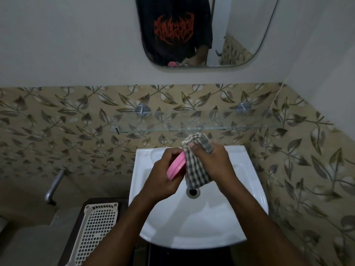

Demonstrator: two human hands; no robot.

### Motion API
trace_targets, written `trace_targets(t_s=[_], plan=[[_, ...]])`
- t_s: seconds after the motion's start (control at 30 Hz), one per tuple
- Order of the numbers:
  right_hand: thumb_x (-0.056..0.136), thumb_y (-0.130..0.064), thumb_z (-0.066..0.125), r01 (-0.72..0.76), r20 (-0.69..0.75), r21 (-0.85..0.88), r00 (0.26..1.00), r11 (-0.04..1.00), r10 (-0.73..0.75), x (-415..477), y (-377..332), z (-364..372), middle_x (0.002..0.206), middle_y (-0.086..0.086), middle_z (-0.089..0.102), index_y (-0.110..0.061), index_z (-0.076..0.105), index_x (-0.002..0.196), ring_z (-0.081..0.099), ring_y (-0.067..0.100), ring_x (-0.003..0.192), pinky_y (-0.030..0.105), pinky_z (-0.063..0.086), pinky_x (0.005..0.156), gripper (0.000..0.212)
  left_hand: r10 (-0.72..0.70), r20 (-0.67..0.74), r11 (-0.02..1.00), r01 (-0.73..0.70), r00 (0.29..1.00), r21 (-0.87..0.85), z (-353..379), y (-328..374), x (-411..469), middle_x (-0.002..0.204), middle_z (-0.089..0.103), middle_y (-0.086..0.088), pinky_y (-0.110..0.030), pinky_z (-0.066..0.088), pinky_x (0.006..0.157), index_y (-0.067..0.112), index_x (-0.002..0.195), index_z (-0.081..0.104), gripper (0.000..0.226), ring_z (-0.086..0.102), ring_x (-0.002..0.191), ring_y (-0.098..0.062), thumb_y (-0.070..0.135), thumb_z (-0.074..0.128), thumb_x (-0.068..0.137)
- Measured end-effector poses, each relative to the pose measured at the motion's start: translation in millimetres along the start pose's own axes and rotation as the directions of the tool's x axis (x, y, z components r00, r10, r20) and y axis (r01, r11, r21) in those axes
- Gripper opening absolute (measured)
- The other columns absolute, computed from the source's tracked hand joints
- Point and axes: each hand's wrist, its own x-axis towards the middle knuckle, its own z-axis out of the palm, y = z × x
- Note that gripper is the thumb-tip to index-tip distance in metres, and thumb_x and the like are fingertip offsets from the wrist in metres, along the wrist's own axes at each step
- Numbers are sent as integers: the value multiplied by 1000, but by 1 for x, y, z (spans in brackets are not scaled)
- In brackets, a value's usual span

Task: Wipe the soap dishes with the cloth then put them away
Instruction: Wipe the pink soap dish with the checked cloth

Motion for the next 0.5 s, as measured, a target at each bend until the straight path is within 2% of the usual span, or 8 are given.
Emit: trace_targets(t_s=[0.1, 0.17, 0.23, 0.3, 0.33, 0.4, 0.43, 0.5], plan=[[86, -45, 67, -233, 155, 266, 968, 935, 197, -7, 18, 4, 89, 1, 76, -21, 69, 96, 72, 19, 85, 39, 57, 83, 26, -9, -65, 1000, 9, 998, 3, -2, 0, -7, 101, 64, 14, -29, 54, 72, 18, 115, 56, 32, 65, 89, -14, 29, 61, 85], [79, -49, 70, -214, 197, 320, 968, 923, 156, -13, 29, 4, 92, -1, 77, -23, 69, 99, 73, 18, 87, 41, 57, 85, 33, -53, -125, 999, 54, 991, 0, -2, -2, -14, 99, 66, 13, -25, 53, 70, 27, 110, 60, 29, 66, 84, -11, 33, 57, 82], [69, -49, 76, -112, 211, 286, 976, 952, 51, -18, 32, 5, 92, -5, 76, -27, 67, 100, 72, 10, 85, 32, 59, 79, 39, -72, -180, 997, 66, 981, -40, 0, -3, -19, 95, 68, 14, -24, 52, 69, 38, 105, 63, 24, 66, 82, -10, 32, 58, 82], [66, -39, 83, 10, 214, 198, 975, 980, -53, -19, 35, 8, 94, -11, 73, -31, 66, 102, 69, 0, 83, 19, 55, 72, 40, -86, -216, 995, 71, 973, -76, 2, -3, -21, 94, 68, 11, -24, 52, 72, 36, 102, 66, 23, 66, 84, -12, 26, 62, 82], [68, -33, 85, 76, 190, 132, 977, 988, -101, -18, 37, 10, 95, -14, 71, -35, 65, 101, 67, -3, 84, 16, 53, 72, 38, -98, -222, 993, 82, 970, -80, 4, -4, -21, 93, 68, 8, -25, 52, 71, 27, 100, 67, 20, 66, 83, -14, 22, 64, 81], [74, -25, 83, 272, 87, -65, 960, 960, -266, -15, 40, 11, 94, -16, 67, -36, 64, 96, 65, 0, 85, 23, 55, 75, 32, -132, -225, 991, 125, 965, -44, 3, -4, -21, 88, 68, 6, -23, 51, 67, 16, 93, 67, 16, 65, 79, -13, 17, 70, 77], [75, -24, 80, 401, 49, -215, 915, 890, -400, -13, 42, 10, 96, -12, 66, -31, 65, 98, 65, 7, 83, 30, 56, 73, 28, -142, -226, 989, 144, 964, -6, 3, -1, -21, 88, 68, 8, -19, 50, 66, 18, 93, 67, 17, 66, 79, -11, 15, 73, 77], [77, -27, 76, 580, 51, -531, 750, 618, -660, -12, 48, 10, 102, -6, 64, -25, 63, 105, 64, 18, 77, 33, 55, 59, 31, -126, -223, 981, 155, 967, 119, 1, 4, -20, 90, 70, 14, -14, 49, 68, 25, 98, 67, 24, 66, 82, -7, 13, 74, 78]])
